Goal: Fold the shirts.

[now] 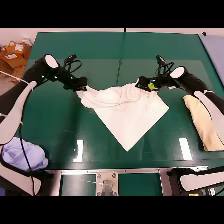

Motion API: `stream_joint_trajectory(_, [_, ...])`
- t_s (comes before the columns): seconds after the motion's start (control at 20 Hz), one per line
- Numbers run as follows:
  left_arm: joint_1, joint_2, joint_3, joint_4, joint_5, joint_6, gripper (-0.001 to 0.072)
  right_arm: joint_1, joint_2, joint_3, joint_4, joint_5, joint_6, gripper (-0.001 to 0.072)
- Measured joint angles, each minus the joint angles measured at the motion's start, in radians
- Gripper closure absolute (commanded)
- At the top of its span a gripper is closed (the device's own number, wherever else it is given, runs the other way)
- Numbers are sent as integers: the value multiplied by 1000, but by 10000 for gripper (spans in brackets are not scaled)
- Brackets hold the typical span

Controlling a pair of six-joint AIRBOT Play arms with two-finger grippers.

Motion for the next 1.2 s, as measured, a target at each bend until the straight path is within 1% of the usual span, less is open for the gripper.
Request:
stream_joint_trajectory(0.15, [31, -18, 38, -1, 10, -1, 683, -100, 48, 26, -9, 118, 27, 414])
stream_joint_trajectory(0.25, [53, -21, 59, -2, 2, 0, 683, -165, 115, 3, -48, 203, 74, 407])
stream_joint_trajectory(0.35, [73, -24, 69, 0, -9, 0, 682, -201, 200, -75, -109, 275, 133, 352])
stream_joint_trajectory(0.45, [85, -26, 75, 1, -17, 1, 682, -209, 293, -206, -156, 318, 183, 335])
stream_joint_trajectory(0.55, [92, -26, 78, 2, -23, 9, 682, -181, 378, -362, -171, 333, 219, 263])
stream_joint_trajectory(0.6, [94, -26, 79, 2, -25, 14, 682, -151, 413, -445, -159, 335, 233, 260])
stream_joint_trajectory(0.7, [97, -26, 80, 2, -27, 20, 682, -66, 455, -589, -102, 289, 251, 260])
stream_joint_trajectory(0.8, [98, -26, 80, 2, -34, 25, 682, 50, 474, -703, -10, 205, 261, 261])
stream_joint_trajectory(0.9, [99, -26, 80, 2, -41, 27, 682, 180, 474, -770, 90, 100, 266, 268])
stream_joint_trajectory(0.95, [100, -26, 80, 2, -45, 27, 682, 245, 468, -790, 143, 53, 268, 311])
stream_joint_trajectory(1.0, [99, -26, 80, 2, -51, 28, 682, 301, 457, -801, 188, 10, 268, 373])
stream_joint_trajectory(1.05, [99, -26, 81, 2, -59, 29, 682, 348, 445, -808, 221, -30, 269, 463])
stream_joint_trajectory(1.1, [100, -26, 81, 3, -64, 29, 682, 390, 429, -808, 246, -70, 267, 653])
stream_joint_trajectory(1.15, [103, -26, 82, 3, -73, 30, 682, 418, 410, -805, 264, -95, 258, 699])
stream_joint_trajectory(1.2, [109, -24, 83, 4, -85, 30, 683, 434, 400, -796, 273, -112, 237, 700])
